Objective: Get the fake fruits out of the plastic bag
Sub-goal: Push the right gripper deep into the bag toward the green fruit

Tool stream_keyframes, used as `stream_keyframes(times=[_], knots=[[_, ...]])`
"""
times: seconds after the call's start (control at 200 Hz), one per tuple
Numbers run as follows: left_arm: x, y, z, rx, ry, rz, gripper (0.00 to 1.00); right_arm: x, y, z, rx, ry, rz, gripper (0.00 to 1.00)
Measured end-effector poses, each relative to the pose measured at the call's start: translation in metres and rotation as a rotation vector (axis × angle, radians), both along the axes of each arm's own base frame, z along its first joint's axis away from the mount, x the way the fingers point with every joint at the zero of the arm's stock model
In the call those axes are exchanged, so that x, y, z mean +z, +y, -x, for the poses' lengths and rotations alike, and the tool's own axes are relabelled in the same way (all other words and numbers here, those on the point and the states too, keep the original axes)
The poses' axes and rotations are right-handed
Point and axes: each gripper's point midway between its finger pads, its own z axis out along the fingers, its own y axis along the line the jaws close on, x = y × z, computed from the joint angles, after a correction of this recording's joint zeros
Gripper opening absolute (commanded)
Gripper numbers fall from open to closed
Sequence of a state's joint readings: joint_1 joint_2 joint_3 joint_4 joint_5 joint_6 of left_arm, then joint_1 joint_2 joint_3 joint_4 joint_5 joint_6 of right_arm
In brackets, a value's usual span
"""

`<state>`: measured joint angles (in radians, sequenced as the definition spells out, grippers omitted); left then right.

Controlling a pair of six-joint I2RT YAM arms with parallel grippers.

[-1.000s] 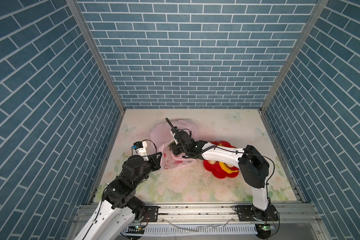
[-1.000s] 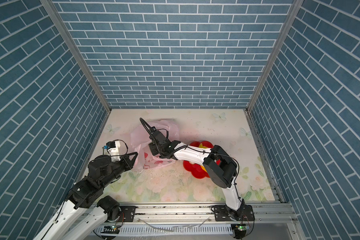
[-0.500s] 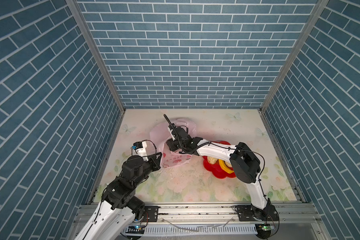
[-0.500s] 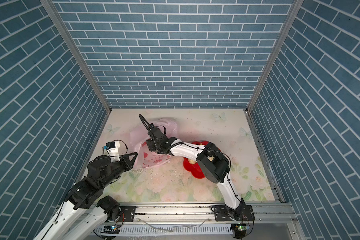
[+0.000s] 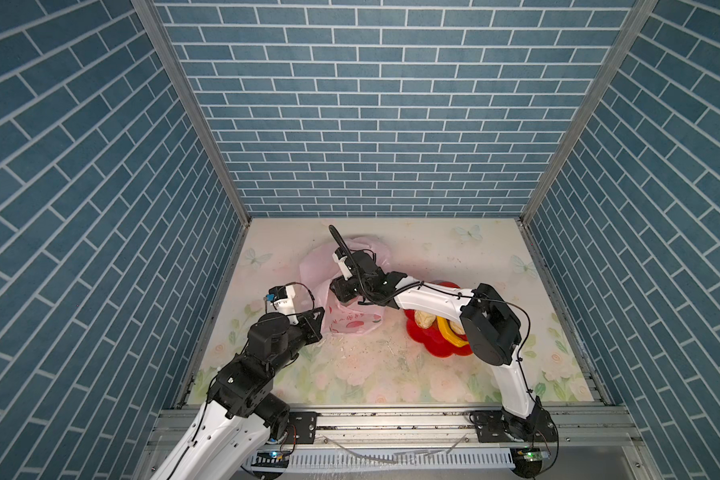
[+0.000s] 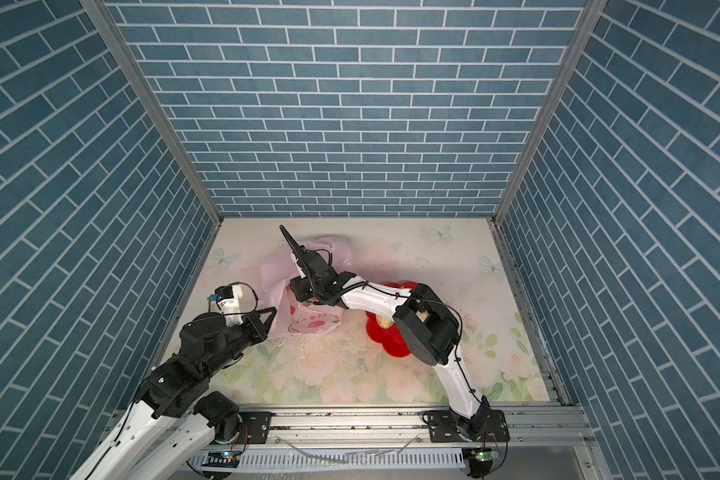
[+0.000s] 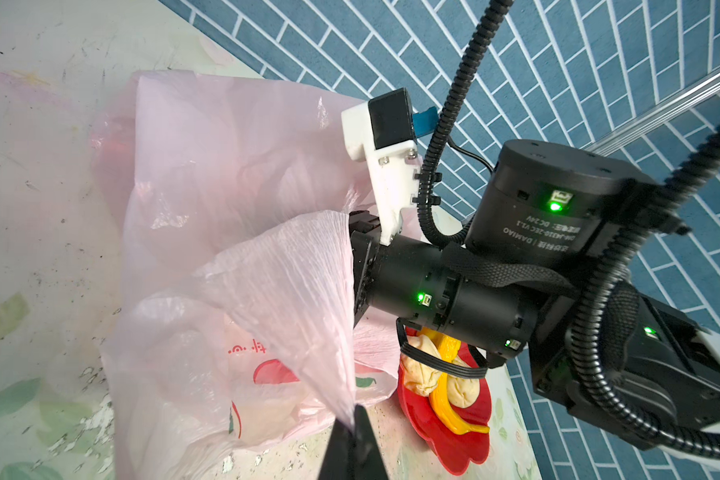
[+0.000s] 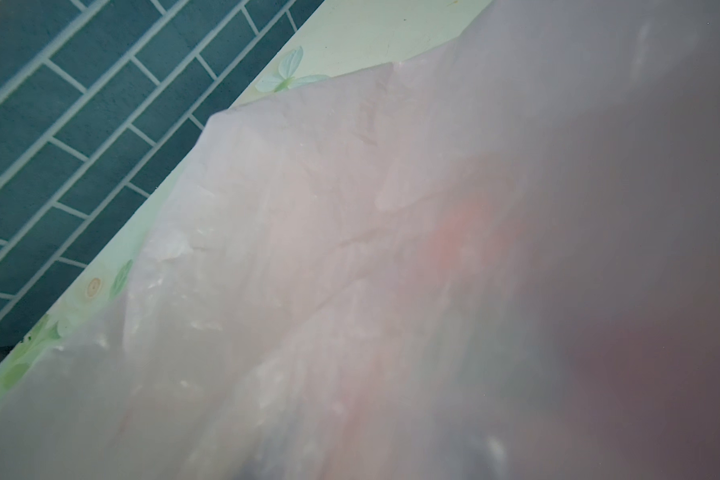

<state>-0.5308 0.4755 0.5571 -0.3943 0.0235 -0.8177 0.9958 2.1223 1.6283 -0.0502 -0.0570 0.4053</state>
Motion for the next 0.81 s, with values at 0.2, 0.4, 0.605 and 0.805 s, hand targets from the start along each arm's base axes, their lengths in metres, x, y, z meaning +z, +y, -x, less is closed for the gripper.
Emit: stream_keyframes(times=[0.2, 0.4, 0.605, 0.805], knots=[[-0.004, -0.001, -0.003, 0.003, -0.003, -0.003, 0.0, 0.002, 0.008, 0.014, 0.022, 0.041, -0.029, 0.2], [-0.005, -0.001, -0.004, 0.005, -0.008, -0.008, 0.0, 0.019, 0.012, 0.029, 0.033, 0.045, -0.061, 0.12], [-0.004, 0.0, -0.004, 0.004, -0.015, -0.016, 0.0, 0.035, -0.007, 0.045, 0.002, 0.036, -0.061, 0.11], [-0.003, 0.0, -0.004, 0.002, -0.019, -0.016, 0.0, 0.027, -0.043, 0.056, -0.077, 0.033, 0.003, 0.12]])
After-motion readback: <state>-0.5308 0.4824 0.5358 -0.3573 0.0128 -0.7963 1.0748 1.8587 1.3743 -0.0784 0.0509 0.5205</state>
